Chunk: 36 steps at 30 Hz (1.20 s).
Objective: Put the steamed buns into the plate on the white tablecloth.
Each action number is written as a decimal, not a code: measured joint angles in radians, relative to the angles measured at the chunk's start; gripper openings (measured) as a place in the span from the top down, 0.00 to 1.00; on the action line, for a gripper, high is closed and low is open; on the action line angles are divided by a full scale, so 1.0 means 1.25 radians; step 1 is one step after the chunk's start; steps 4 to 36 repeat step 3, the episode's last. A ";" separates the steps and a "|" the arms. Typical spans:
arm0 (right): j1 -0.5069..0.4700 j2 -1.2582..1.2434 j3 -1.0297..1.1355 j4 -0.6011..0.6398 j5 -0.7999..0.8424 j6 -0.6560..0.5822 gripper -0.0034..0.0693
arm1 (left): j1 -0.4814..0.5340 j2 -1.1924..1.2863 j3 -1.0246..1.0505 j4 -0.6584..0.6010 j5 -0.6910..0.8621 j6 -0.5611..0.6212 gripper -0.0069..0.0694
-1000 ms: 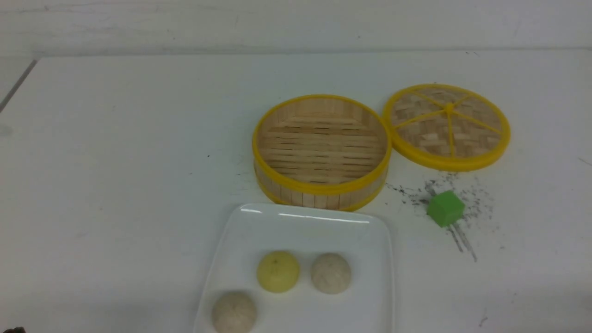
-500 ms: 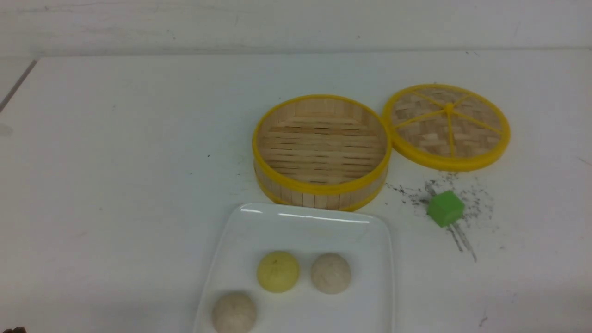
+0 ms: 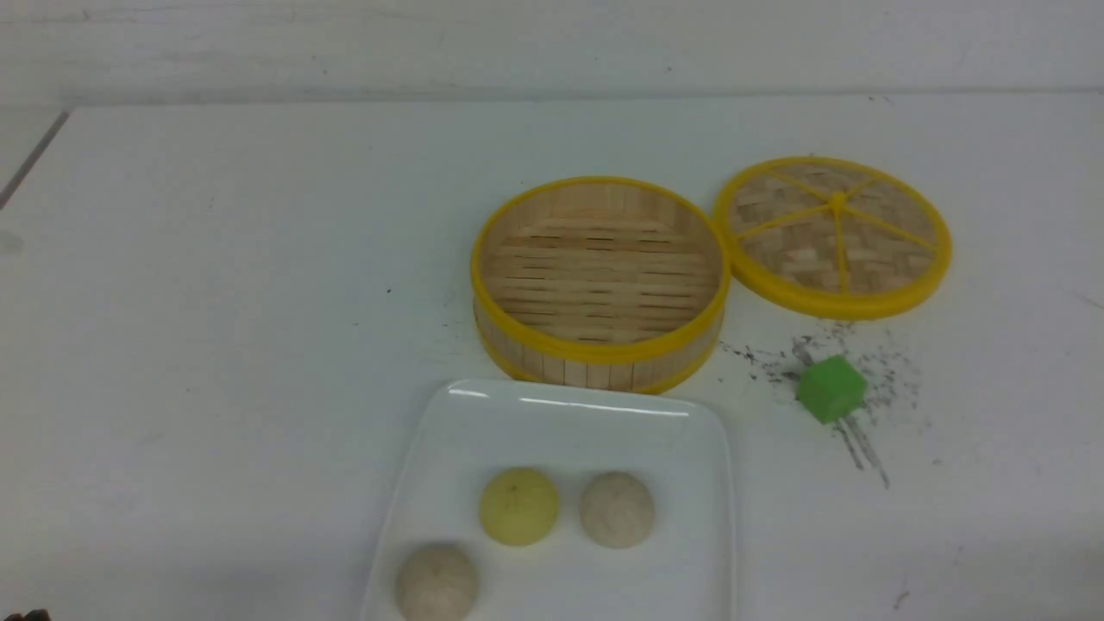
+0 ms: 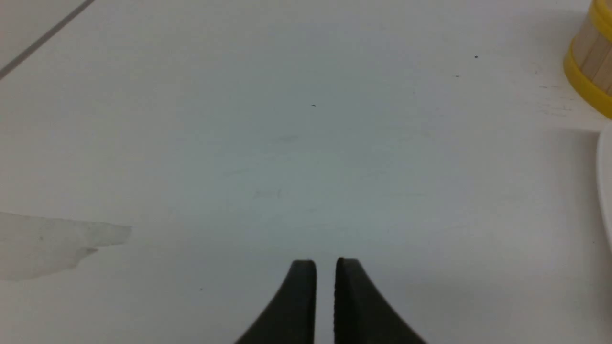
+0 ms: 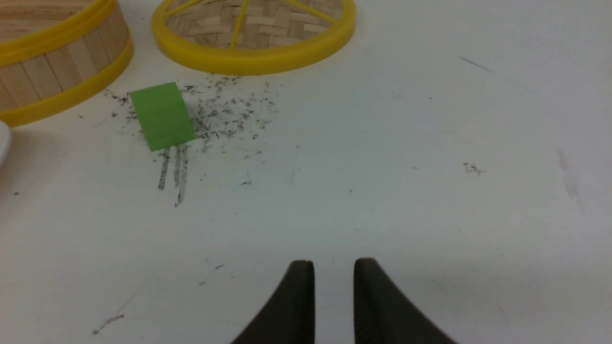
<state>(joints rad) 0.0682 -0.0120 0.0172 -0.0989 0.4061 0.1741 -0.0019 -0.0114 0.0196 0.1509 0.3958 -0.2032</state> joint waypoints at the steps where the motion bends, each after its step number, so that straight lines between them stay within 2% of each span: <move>1: 0.000 0.000 0.000 0.000 0.000 0.000 0.74 | 0.000 0.000 0.000 0.000 0.000 0.000 0.78; 36: 0.000 0.000 0.000 0.000 0.000 0.000 0.74 | 0.000 0.000 0.000 0.000 0.000 0.000 0.78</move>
